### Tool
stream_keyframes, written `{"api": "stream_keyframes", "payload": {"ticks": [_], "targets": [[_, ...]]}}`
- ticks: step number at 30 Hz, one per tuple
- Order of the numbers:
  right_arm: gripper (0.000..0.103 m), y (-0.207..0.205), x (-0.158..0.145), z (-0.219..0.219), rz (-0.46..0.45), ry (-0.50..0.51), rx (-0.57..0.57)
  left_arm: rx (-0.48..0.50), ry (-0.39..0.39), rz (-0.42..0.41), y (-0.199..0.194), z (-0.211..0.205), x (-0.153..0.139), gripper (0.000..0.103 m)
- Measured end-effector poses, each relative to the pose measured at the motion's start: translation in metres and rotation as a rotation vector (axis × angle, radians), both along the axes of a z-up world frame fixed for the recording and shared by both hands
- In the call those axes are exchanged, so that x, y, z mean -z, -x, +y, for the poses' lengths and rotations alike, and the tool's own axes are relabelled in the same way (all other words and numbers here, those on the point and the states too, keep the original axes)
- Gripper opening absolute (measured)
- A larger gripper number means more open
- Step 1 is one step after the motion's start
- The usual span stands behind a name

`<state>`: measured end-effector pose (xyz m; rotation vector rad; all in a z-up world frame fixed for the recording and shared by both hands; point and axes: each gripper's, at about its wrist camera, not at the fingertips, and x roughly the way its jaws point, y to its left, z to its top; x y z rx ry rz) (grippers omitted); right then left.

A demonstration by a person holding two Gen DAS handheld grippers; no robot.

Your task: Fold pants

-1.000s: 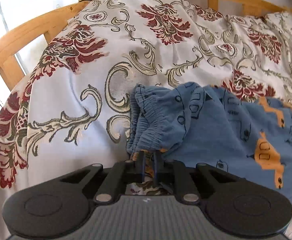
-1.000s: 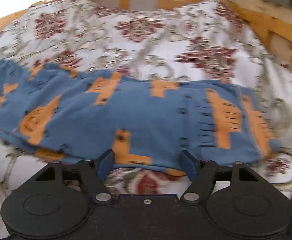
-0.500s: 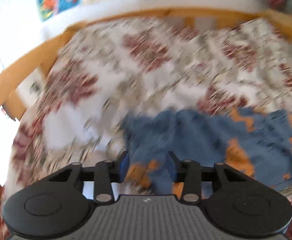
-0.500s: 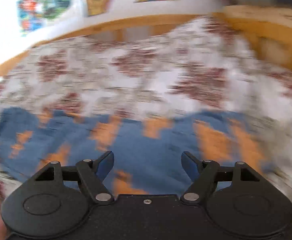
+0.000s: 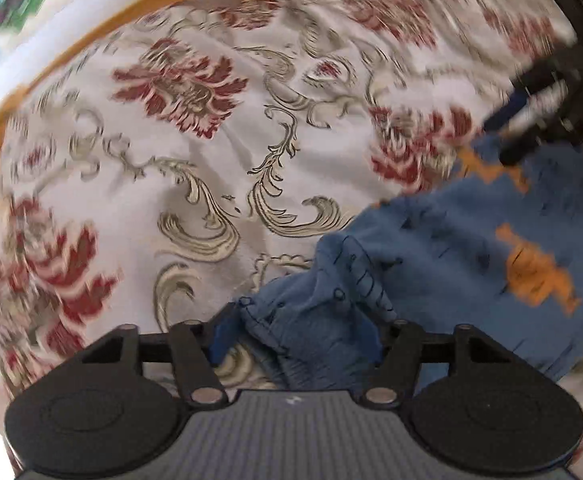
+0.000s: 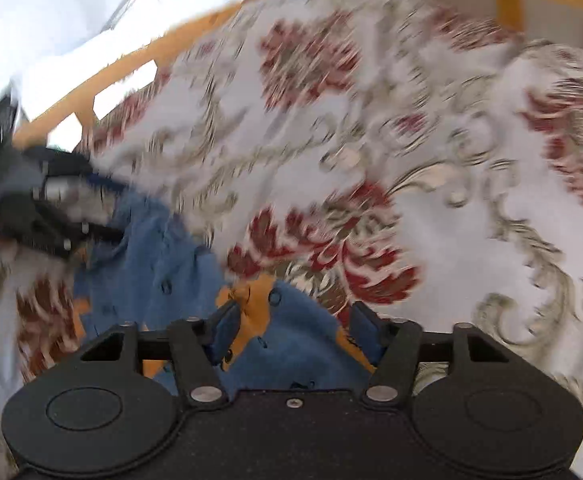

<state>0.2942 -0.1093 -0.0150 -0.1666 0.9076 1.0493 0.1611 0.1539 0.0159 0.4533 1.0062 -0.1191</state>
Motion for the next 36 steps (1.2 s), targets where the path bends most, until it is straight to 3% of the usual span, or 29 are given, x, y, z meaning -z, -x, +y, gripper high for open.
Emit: {"api": "stream_keyframes", "payload": {"ticks": [1,3,5,10,12,14,15,17,20,24,26,29,31,34,35,36], "targets": [[0.043,0.002,0.003,0.005,-0.018,0.024,-0.019,0.007,-0.033,-0.006,0.0,-0.002,0.002,0.037],[0.008,0.005,0.007,0.01,-0.048,0.054,-0.03,-0.002,-0.019,-0.003,-0.003,-0.001,-0.001,0.03],[0.006,0.006,0.007,0.011,-0.077,0.058,-0.024,-0.02,-0.009,0.011,-0.007,0.0,-0.003,0.023],[0.004,0.017,-0.002,0.0,-0.2,0.014,0.065,-0.1,-0.026,0.014,-0.009,0.008,-0.013,0.02],[0.004,0.026,-0.003,-0.002,-0.286,0.019,0.096,-0.08,-0.037,0.01,-0.006,0.008,-0.017,0.023],[0.004,0.042,-0.002,-0.001,-0.373,0.034,0.096,-0.049,-0.034,-0.041,0.001,0.005,-0.028,0.036],[0.004,0.056,-0.002,-0.001,-0.432,0.037,0.081,-0.039,-0.016,-0.066,0.004,0.004,-0.035,0.039],[0.004,0.079,-0.001,0.0,-0.509,0.037,0.045,-0.002,0.057,-0.123,0.008,0.0,-0.05,0.057],[0.004,0.106,0.003,0.002,-0.557,0.043,-0.004,0.06,0.172,-0.145,-0.003,-0.013,-0.06,0.06],[0.004,0.127,0.008,0.004,-0.592,0.07,-0.048,0.15,0.268,-0.052,-0.041,-0.048,-0.044,0.053],[0.004,0.132,0.01,0.005,-0.588,0.076,-0.057,0.152,0.36,0.038,-0.066,-0.058,-0.032,0.045],[0.004,0.136,0.012,0.006,-0.586,0.084,-0.06,0.131,0.49,0.212,-0.092,-0.065,-0.009,0.044],[0.004,0.139,0.013,0.006,-0.592,0.086,-0.061,0.131,0.524,0.285,-0.103,-0.071,0.002,0.043],[0.004,0.138,0.012,0.005,-0.59,0.081,-0.055,0.124,0.527,0.33,-0.113,-0.078,0.012,0.043],[0.004,0.138,0.012,0.005,-0.592,0.081,-0.056,0.105,0.534,0.353,-0.117,-0.08,0.017,0.037],[0.004,0.138,0.013,0.004,-0.592,0.081,-0.057,0.082,0.544,0.376,-0.121,-0.081,0.02,0.024]]}}
